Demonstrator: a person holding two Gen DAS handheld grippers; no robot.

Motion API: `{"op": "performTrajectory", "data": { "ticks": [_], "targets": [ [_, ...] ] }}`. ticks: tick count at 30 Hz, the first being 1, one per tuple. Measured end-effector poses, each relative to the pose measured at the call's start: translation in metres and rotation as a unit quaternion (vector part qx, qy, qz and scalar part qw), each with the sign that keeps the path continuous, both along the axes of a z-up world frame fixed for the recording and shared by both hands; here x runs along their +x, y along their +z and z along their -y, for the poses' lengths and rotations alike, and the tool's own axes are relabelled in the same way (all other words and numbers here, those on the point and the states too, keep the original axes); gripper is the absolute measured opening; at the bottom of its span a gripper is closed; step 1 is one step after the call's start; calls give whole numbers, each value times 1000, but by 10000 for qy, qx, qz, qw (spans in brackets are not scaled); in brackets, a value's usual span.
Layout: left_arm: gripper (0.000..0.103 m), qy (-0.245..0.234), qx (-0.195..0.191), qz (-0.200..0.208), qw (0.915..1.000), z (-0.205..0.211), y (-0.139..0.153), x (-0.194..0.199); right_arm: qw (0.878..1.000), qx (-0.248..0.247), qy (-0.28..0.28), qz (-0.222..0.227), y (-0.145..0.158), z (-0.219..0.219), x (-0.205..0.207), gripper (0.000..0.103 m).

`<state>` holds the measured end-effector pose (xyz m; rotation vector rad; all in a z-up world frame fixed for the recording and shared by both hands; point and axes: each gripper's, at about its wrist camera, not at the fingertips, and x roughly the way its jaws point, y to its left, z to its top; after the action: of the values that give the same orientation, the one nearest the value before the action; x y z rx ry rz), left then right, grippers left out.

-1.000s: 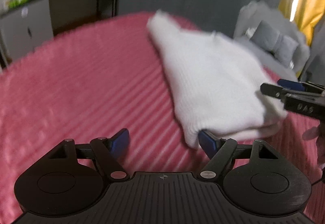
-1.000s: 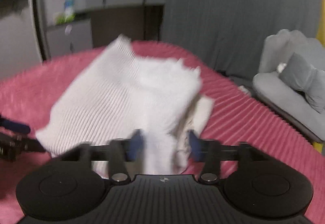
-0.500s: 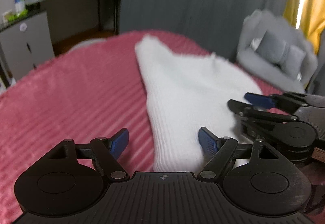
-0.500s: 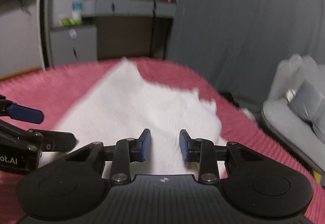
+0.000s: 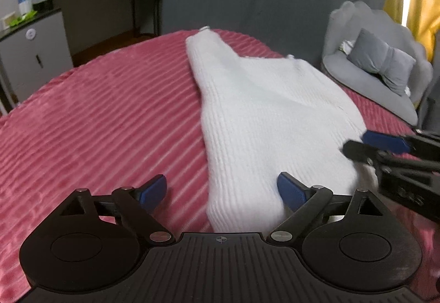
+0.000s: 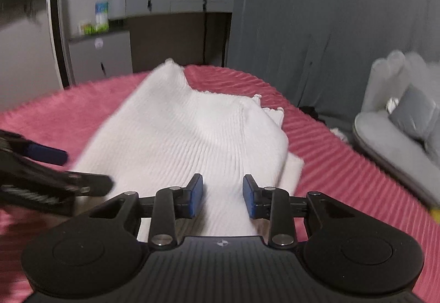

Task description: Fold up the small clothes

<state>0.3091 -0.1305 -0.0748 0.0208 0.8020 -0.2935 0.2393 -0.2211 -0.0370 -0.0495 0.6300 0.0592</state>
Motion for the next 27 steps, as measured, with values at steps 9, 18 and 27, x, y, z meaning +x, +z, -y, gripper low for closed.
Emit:
{"op": "performTrajectory", "data": {
  "ticks": [9, 18, 27],
  "targets": [
    [90, -136, 76, -244, 9996, -1, -10, -7, 9992, -125, -77, -371, -11, -7, -15, 32],
    [77, -160, -335, 240, 9990, -21, 16, -16, 9996, 155, 137, -206, 17, 11, -4, 33],
    [89, 273, -898, -31, 9956, -29, 3, 43, 9988, 226, -173, -392, 0, 8, 101, 27]
  ]
}}
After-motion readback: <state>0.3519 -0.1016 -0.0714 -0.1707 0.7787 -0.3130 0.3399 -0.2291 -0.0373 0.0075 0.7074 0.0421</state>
